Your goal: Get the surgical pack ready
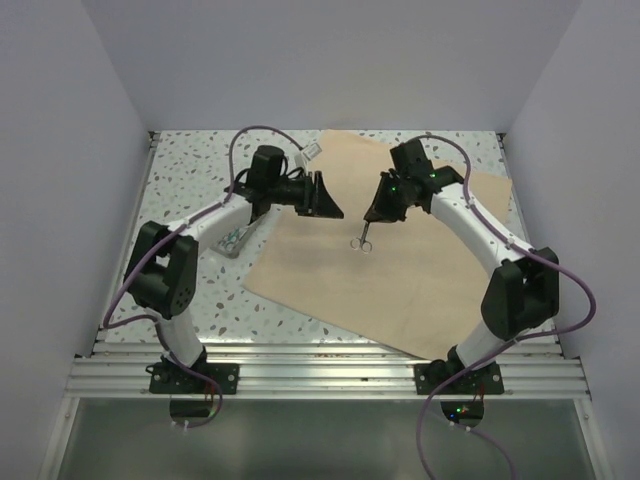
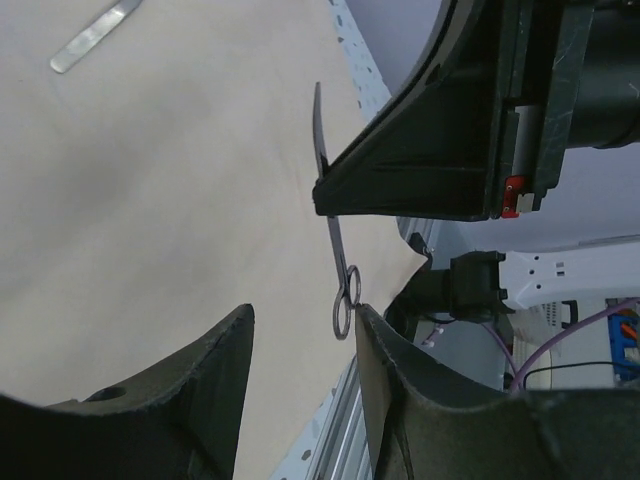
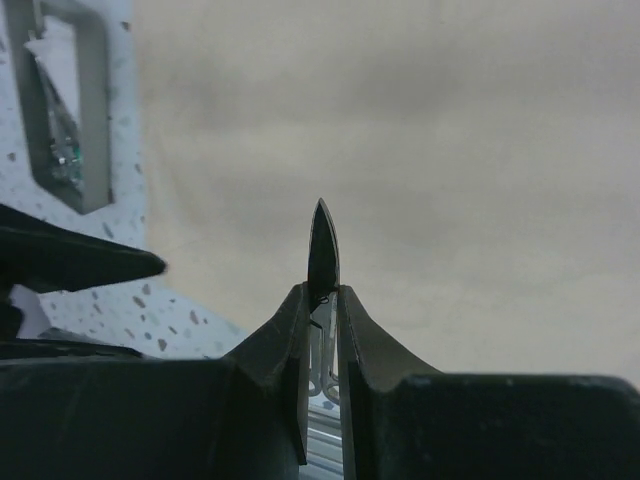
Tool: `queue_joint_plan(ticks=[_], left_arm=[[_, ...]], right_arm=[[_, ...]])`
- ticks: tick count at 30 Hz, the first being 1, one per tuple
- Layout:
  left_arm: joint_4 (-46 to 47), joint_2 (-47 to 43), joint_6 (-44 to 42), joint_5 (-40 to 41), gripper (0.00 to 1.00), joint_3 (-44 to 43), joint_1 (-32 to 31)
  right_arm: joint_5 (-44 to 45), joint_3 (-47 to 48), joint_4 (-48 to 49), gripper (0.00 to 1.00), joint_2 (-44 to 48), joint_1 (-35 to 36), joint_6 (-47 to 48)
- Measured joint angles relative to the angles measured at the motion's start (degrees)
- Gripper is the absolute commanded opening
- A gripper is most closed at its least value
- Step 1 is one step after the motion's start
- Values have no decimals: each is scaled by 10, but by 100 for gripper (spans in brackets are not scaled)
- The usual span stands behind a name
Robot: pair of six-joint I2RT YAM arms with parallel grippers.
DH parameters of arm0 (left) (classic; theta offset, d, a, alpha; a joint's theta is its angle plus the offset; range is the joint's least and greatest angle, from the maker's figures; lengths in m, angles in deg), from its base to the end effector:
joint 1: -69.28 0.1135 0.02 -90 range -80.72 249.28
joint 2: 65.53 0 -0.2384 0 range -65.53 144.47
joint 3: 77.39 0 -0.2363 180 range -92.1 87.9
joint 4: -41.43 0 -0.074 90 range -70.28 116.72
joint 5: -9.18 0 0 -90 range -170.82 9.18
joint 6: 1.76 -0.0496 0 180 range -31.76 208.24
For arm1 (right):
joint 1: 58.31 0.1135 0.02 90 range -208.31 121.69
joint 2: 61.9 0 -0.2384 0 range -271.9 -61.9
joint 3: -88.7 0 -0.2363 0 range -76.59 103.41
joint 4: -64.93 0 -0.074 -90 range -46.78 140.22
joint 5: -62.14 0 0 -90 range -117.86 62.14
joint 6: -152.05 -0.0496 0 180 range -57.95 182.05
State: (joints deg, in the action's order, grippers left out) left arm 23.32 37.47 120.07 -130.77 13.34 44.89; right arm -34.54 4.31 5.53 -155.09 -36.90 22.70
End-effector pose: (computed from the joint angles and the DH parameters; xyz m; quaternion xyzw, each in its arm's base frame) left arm 0.3424 -0.1969 0.2338 0.1534 0.8039 -0.5331 0.2148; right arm 0.3112 0.1282 0.2582 0.1329 0.9480 0.1917 0.2165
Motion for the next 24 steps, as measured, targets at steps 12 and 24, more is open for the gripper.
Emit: queue_joint_plan(ticks=[12, 24], left_arm=[[141, 12, 106, -52, 46, 38, -33], [71, 59, 72, -44, 0, -6, -35]], right_arm=[[-78, 31, 66, 0, -15, 9, -8], [-94, 76, 61, 38, -53, 14, -18]])
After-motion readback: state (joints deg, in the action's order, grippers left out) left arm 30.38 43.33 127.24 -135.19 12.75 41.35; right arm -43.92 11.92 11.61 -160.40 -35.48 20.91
